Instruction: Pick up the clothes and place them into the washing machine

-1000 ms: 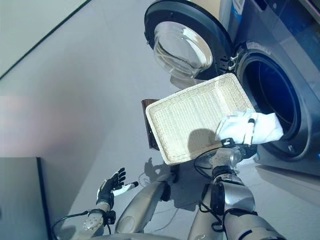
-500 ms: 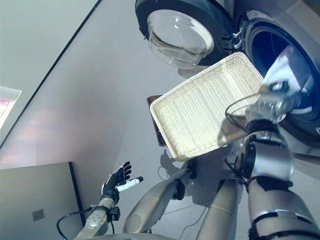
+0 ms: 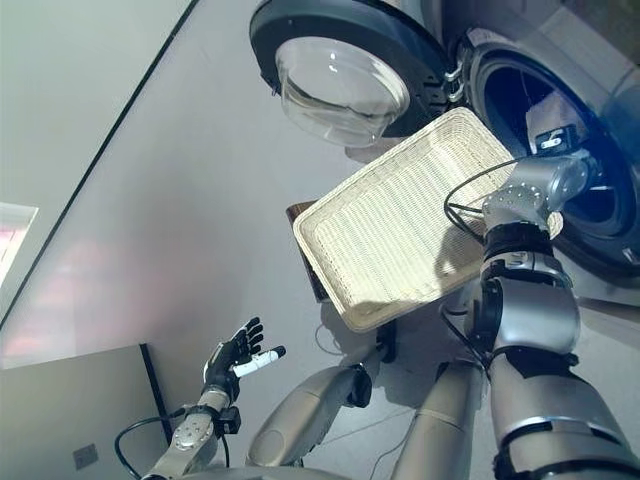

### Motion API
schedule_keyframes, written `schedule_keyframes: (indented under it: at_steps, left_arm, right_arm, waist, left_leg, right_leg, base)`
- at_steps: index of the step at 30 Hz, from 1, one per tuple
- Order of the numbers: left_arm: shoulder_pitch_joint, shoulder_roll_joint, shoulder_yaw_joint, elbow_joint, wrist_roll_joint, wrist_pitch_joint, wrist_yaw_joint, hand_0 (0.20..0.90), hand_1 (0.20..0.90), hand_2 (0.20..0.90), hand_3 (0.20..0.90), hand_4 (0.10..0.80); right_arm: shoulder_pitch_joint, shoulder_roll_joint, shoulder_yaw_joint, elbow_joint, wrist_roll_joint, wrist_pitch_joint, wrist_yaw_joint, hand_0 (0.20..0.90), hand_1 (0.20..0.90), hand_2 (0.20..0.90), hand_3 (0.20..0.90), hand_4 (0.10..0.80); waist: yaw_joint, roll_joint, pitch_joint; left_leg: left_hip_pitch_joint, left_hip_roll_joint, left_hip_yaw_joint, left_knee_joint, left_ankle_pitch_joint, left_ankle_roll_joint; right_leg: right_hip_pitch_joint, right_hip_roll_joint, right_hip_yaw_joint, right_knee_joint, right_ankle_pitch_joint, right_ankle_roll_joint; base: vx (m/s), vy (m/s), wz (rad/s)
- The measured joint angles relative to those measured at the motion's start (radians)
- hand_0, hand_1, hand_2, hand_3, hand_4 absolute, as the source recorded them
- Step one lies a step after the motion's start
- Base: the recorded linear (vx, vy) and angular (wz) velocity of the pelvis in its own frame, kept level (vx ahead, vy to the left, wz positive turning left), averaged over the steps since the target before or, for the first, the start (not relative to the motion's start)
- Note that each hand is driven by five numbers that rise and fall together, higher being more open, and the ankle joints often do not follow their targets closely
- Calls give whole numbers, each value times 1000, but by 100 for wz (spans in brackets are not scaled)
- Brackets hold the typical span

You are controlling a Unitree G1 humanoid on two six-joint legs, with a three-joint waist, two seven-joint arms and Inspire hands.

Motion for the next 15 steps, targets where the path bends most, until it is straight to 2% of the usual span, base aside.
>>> schedule_keyframes:
  at_steps: [7, 15]
  left_arm:
    - [7, 0, 0, 8, 3, 0, 0, 900, 900, 900, 900, 800]
    - [31, -1, 0, 11, 6, 1, 0, 900, 900, 900, 900, 800]
  right_arm:
    - [81, 75, -29, 27, 11, -5, 16, 900, 900, 900, 900, 800]
    - [133, 68, 5, 63, 7, 19, 34, 900, 900, 900, 900, 800]
  waist:
    - [-33, 3, -5]
    - [-25, 13, -47]
  left_leg:
    - [18, -1, 1, -1, -1, -1]
    - [16, 0, -2, 0, -3, -3]
  right_leg:
    - [19, 0, 2, -3, -1, -2]
    - [20, 0, -1, -2, 1, -2]
  base:
    - [0, 0, 0]
    - [-4, -6, 1]
